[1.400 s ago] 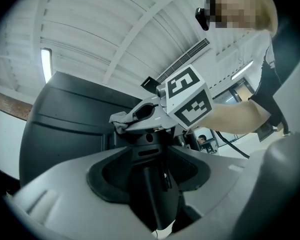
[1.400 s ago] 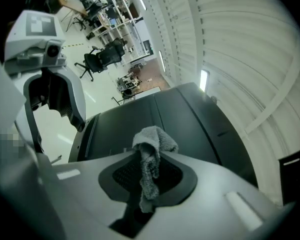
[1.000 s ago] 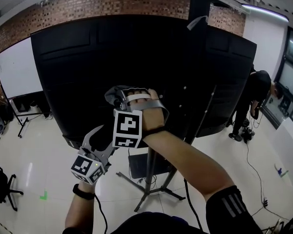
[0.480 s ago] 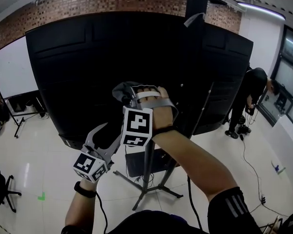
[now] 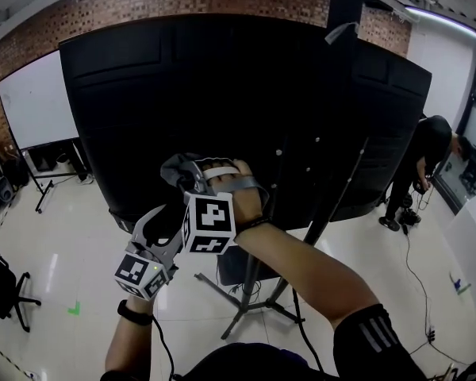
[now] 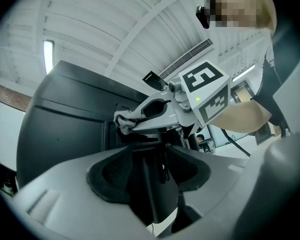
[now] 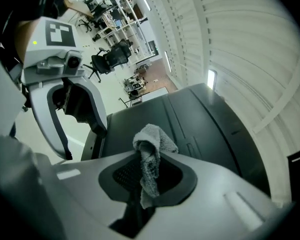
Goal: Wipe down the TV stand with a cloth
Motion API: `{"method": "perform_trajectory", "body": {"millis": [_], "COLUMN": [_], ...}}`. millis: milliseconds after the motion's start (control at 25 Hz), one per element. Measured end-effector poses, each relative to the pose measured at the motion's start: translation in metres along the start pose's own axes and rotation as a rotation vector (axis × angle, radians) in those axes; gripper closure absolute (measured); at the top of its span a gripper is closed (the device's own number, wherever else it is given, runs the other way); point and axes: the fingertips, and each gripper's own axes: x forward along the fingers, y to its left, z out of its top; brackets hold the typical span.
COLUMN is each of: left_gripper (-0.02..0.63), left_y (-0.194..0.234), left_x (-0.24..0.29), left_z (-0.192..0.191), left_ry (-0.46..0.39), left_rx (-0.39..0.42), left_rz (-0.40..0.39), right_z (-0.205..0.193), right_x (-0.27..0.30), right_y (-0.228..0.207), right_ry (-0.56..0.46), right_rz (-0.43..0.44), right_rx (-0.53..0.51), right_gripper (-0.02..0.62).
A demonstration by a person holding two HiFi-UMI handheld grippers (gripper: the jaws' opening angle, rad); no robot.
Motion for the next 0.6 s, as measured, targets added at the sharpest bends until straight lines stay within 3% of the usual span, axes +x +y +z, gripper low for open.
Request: {"method": "perform_trajectory", "body": {"millis": [280,600], "left_gripper": [0.365,0.365], "left_y": [0.012,-0.009], "left_x": [-0.021,-0.003], "left_z": [-0.017,-0.017], "left_ry": [0.029,0.027], "left_rx": [-0.01,-0.022], "left_rz": [0.041,-0.021], "right_z": [-0.007,-0.042], "right_x": [0.031,0.015], "right_y": [0.021,0.018], "right_ry": [0.026,0.101], "right_rz": [0.033,0.017], "right_rx": [-0.021,-0.027], "right_gripper": [0.545,0.545]}}
